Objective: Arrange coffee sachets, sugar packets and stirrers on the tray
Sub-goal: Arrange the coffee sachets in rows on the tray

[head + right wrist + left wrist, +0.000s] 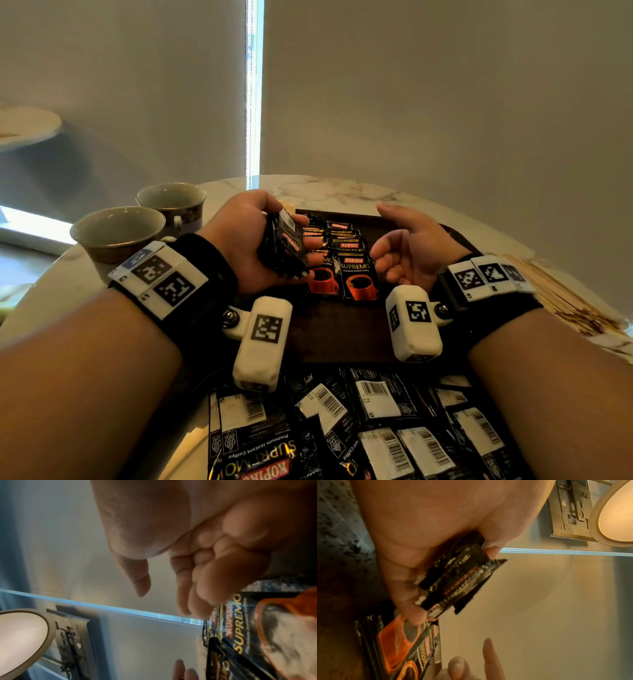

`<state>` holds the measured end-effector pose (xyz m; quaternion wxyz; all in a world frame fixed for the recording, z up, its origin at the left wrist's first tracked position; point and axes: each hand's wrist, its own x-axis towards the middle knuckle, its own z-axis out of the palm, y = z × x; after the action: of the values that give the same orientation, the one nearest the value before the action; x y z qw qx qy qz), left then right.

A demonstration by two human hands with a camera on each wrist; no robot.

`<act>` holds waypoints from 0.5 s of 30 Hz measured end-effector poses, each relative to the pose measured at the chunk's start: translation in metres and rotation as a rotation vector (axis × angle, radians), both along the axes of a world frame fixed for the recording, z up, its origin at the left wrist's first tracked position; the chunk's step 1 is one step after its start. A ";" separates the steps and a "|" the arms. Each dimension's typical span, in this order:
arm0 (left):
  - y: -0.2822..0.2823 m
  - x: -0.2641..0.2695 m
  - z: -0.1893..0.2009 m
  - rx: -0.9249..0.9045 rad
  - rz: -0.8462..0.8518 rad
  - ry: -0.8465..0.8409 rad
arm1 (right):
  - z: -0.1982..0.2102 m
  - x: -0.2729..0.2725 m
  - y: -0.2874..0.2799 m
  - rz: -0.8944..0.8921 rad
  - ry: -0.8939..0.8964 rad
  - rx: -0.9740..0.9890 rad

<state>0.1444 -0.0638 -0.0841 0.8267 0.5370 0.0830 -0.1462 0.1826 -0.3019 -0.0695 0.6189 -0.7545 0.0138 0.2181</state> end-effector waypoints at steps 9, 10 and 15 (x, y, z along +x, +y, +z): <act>-0.001 -0.001 0.002 0.014 0.003 -0.003 | 0.004 -0.005 0.001 0.205 0.121 -0.046; -0.001 -0.001 0.002 0.013 0.005 -0.003 | 0.004 -0.005 0.002 0.205 0.121 -0.052; -0.001 -0.001 0.003 0.003 0.011 -0.004 | 0.001 -0.002 0.002 0.200 0.117 -0.062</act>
<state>0.1430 -0.0648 -0.0808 0.8268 0.5380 0.0846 -0.1405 0.1807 -0.2997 -0.0688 0.5687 -0.7567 -0.0189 0.3218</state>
